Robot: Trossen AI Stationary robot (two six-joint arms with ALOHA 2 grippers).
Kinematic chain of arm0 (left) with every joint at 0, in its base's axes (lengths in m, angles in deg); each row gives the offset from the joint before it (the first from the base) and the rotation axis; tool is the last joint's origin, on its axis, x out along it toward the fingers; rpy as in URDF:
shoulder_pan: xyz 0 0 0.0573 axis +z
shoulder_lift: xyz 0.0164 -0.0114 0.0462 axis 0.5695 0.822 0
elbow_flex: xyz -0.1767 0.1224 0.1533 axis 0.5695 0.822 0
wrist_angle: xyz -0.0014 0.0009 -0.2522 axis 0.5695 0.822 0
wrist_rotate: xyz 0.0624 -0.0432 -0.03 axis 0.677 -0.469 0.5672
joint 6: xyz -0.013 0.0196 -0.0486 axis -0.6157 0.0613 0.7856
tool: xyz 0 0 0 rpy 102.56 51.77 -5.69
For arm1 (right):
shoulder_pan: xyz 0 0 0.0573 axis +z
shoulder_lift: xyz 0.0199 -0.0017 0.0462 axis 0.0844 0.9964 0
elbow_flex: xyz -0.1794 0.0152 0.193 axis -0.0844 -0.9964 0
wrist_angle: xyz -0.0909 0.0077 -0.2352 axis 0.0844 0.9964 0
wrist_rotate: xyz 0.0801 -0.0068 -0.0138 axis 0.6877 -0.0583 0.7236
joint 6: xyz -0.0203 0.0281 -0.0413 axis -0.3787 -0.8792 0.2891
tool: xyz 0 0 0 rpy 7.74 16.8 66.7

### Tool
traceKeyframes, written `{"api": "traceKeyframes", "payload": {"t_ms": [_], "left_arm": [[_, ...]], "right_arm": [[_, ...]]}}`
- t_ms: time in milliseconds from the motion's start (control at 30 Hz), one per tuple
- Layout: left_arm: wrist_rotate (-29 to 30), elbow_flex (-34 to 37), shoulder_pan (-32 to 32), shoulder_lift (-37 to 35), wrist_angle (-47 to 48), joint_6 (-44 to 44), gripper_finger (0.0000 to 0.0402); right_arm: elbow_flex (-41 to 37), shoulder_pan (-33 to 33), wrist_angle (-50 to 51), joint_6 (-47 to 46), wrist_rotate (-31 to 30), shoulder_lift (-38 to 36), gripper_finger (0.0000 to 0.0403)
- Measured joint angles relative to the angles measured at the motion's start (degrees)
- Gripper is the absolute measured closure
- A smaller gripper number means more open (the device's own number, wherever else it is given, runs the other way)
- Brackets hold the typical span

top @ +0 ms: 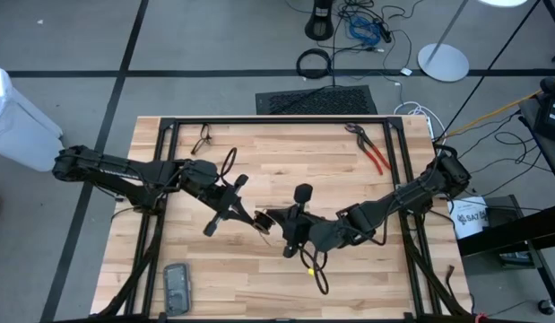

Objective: Coil cords
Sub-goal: Coil the black wire onto the spool

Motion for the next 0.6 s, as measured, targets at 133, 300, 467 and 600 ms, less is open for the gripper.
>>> {"api": "traceKeyframes", "payload": {"t_ms": [133,300,467,600], "left_arm": [[-0.01,0.00,0.00,-0.01,0.01,-0.16,0.0400],[-0.09,0.00,-0.02,-0.01,0.17,-0.24,0.0400],[-1.85,0.00,-0.02,-0.01,-0.09,-0.58,0.0400],[-3.12,0.00,-0.02,-0.01,-0.74,-0.64,0.0400]], "right_arm": [[0.00,-1.40,-0.24,0.92,3.46,0.00,0.0403],[0.00,-3.12,-1.22,2.95,10.83,0.00,0.0403],[0.00,-3.80,-4.32,8.24,14.70,0.00,0.0403],[0.00,-4.15,-5.77,13.01,15.11,0.00,0.0403]]}}
